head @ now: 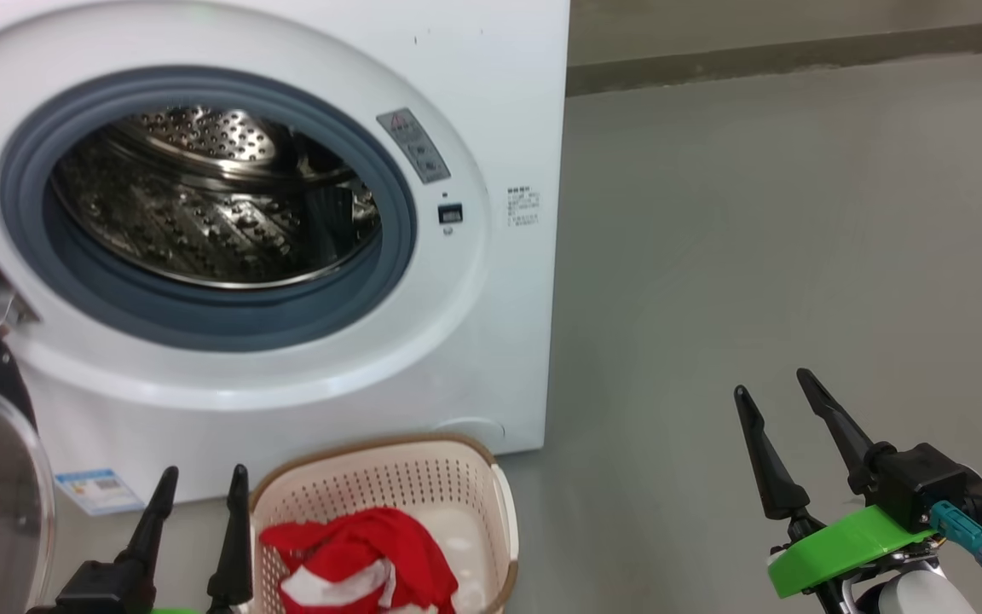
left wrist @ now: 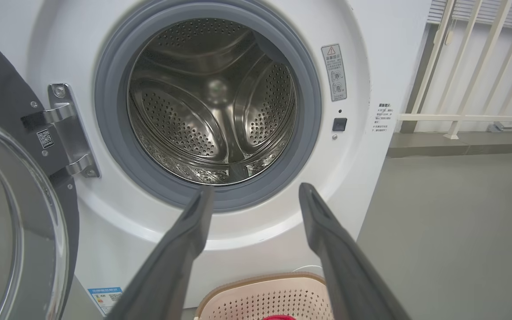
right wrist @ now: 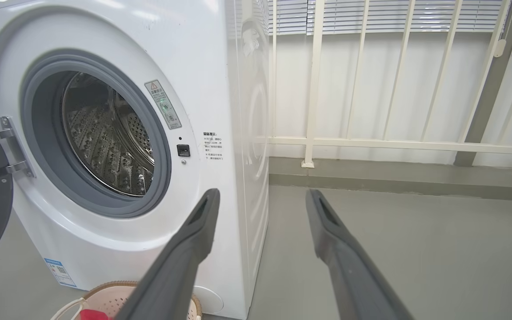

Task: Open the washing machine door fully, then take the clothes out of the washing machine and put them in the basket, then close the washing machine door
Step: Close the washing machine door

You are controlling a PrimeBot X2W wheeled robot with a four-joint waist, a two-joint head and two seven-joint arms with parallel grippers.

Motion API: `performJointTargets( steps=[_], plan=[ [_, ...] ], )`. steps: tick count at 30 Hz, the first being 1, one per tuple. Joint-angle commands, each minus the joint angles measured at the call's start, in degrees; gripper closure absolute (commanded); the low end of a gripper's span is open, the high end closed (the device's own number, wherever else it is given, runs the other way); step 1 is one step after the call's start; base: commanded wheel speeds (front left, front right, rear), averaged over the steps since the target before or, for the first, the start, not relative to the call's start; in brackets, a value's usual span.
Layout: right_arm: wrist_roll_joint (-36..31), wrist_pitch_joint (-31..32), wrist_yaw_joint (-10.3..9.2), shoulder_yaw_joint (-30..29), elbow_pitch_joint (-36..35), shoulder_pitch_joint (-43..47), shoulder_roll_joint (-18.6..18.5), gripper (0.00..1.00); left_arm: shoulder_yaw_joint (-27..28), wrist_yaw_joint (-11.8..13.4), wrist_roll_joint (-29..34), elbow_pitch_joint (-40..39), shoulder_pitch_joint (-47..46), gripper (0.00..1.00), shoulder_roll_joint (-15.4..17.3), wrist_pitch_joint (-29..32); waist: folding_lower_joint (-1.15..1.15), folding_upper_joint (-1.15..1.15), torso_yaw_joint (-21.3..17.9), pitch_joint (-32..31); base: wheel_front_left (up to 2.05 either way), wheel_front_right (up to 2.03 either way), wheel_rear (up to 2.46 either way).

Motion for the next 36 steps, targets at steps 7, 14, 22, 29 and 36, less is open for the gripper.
performJointTargets(
  steps=[7, 14, 22, 29, 36],
  plan=[
    [0.6, -0.4, 0.36, 1.1, -1.3, -0.9, -0.7, 0.00, 1.3, -0.4, -0.6, -2.3, -0.9, 0.00, 0.4, -0.5, 0.00, 0.00, 0.1, 0.4, -1.83, 1.83, 0.00],
    [0.7, -0.4, 0.36, 0.9, -1.2, -1.1, -0.9, 0.00, 1.3, -0.6, -0.9, -3.5, -0.7, 0.00, 0.4, -0.5, 0.00, 0.00, 0.2, 0.7, -0.82, 0.82, 0.00],
    [0.7, -0.4, 0.36, 0.7, -1.3, -1.3, -0.7, 0.00, 1.5, -0.7, -1.4, -3.7, -0.9, 0.00, 0.3, -0.5, 0.00, 0.00, 0.6, 1.0, -0.04, 0.04, 0.00],
    [0.7, -0.4, 0.36, 0.8, -1.2, -1.3, -0.6, 0.00, 1.5, -0.1, -1.2, -4.2, -1.0, 0.00, 0.3, -0.5, 0.00, 0.00, 1.5, 0.9, 0.00, 0.00, 0.00],
    [0.8, -0.4, 0.36, 1.3, -1.5, -1.3, -0.6, 0.00, 1.7, 0.1, -1.0, -4.6, -1.2, 0.00, 0.3, -0.5, 0.00, 0.00, 4.5, 0.9, 0.00, 0.00, 0.00]
  ],
)
